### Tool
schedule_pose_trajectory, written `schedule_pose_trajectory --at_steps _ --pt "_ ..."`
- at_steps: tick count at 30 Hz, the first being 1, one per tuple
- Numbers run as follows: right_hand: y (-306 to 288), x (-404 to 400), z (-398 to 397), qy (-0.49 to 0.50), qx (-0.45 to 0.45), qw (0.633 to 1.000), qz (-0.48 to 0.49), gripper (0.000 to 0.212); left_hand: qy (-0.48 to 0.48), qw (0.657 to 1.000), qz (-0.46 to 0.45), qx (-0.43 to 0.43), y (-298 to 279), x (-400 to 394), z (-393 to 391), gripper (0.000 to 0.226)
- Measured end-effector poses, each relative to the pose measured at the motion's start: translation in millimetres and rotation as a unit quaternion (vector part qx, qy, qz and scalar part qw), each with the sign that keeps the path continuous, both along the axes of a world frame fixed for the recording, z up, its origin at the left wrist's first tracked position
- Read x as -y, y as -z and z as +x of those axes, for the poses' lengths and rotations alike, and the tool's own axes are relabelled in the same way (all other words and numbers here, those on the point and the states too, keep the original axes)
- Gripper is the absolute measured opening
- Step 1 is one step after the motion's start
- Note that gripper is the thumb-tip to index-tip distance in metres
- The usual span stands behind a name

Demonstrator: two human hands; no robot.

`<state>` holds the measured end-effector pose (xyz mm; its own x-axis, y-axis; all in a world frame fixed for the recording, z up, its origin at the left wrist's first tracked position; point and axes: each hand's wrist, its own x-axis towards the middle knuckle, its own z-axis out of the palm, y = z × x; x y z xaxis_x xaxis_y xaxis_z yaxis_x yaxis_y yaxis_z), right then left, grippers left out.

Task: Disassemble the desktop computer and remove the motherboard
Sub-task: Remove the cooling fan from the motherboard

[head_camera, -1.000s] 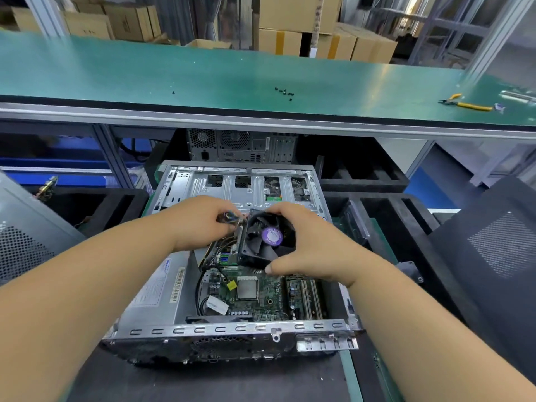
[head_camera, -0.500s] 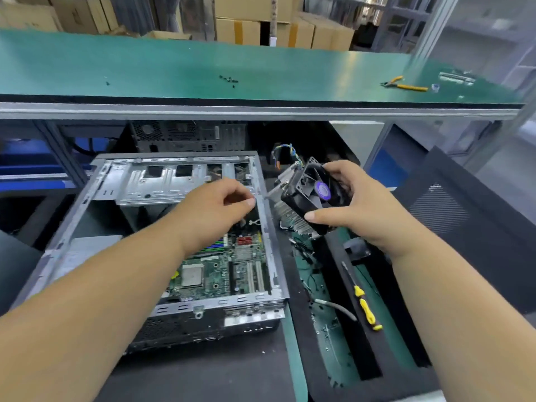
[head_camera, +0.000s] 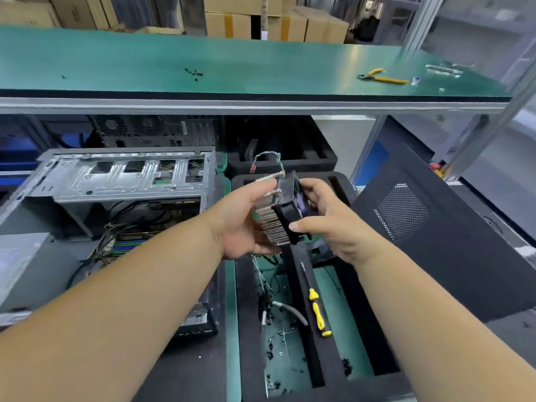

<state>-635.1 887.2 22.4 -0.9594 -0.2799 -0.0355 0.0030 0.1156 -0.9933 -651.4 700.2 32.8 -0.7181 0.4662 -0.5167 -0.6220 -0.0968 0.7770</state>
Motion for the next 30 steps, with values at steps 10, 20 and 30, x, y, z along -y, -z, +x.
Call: schedule_pose_trajectory --at_steps 10,20,30 --pt "12.1 -5.2 -34.7 -0.154 -0.06 0.914 0.37 0.116 -0.072 0.977 -0.194 0.058 35.7 -23.3 -0.1 0.031" --pt "66.8 0.7 -66.5 -0.169 -0.023 0.864 0.473 0.109 -0.148 0.966 -0.202 0.064 28.9 -15.9 -11.9 0.076" --pt "122.4 13.5 -93.7 -0.208 -0.029 0.767 0.607 0.119 -0.15 0.978 -0.125 -0.076 -4.7 14.3 -15.2 0.039"
